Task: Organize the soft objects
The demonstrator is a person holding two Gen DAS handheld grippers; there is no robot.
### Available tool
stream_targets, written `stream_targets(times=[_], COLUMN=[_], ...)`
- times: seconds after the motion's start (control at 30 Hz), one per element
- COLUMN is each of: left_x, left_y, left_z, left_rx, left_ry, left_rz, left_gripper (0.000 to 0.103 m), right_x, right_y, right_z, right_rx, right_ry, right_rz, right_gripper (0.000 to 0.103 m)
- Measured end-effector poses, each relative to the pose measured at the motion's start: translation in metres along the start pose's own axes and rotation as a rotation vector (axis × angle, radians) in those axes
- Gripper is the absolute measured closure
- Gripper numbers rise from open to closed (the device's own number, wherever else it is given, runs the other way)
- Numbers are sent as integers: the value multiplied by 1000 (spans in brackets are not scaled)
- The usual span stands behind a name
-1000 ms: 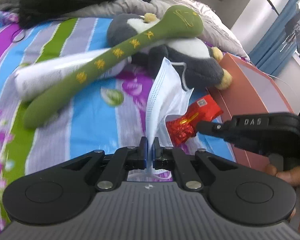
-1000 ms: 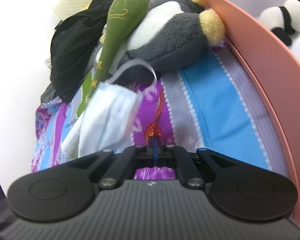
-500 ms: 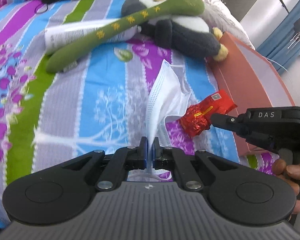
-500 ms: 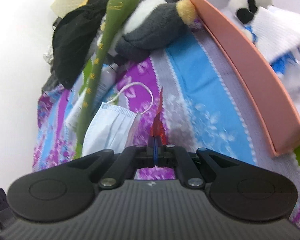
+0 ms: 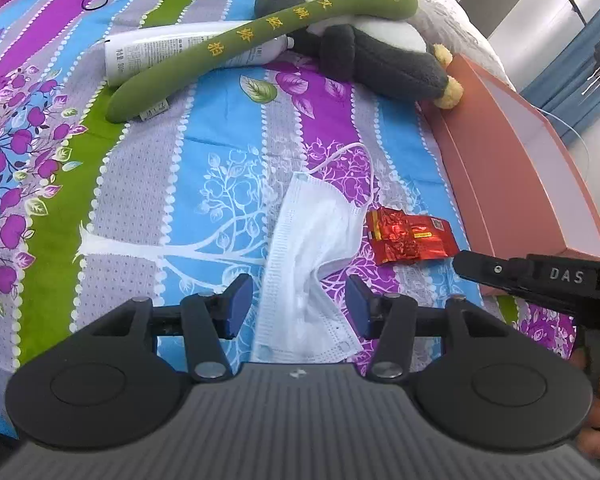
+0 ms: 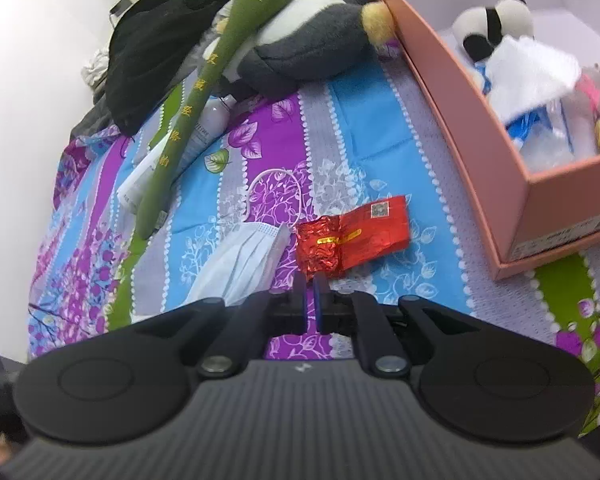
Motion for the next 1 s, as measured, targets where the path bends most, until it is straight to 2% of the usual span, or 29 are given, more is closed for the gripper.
stream_targets(times=[0.1, 0.13, 0.17, 0.23, 0.27, 0.4, 0.73, 0.9, 1.0], left_x=[3, 5, 6, 10, 12, 18, 31, 33, 35], left_y=[-3, -4, -4, -6, -7, -11, -16, -16, -15], left_z=[1, 1, 1, 3, 3, 3, -1, -8, -14], left_rx=[-2, 1, 3, 1, 3, 21, 76, 119, 155], left_ry=[8, 4, 5, 9, 9, 10, -25, -27, -33], left_rz=[-3, -4, -4, 2, 3, 5, 24, 23, 10], left_gripper=[46, 46, 46, 46, 46, 46, 46, 46, 46], right_x=[-1, 0, 2, 6, 8, 19, 69, 78, 77], right_y=[-2, -4, -5, -8, -10, -14, -8, -3, -8], right_z=[3, 4, 5, 8, 10, 17, 16, 18, 16], right_rx=[-43, -59, -71, -93, -106, -177, -281, -359, -342], right_ry=[10, 20, 25, 27, 26, 36, 89, 118, 117], right_rz=[-15, -18, -18, -27, -35, -38, 29, 21, 25], right_gripper=[93, 88, 74, 56, 55, 57, 57, 60, 63])
Point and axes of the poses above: each gripper's, at about its wrist camera, not at the fingertips, and x roughly the way its jaws point, z to its left, y to its underside, the point moved 2 cm from there along x, roughly the way its jaws point, and after that the axes turned 1 degree about -x, right-handed, at the moved point
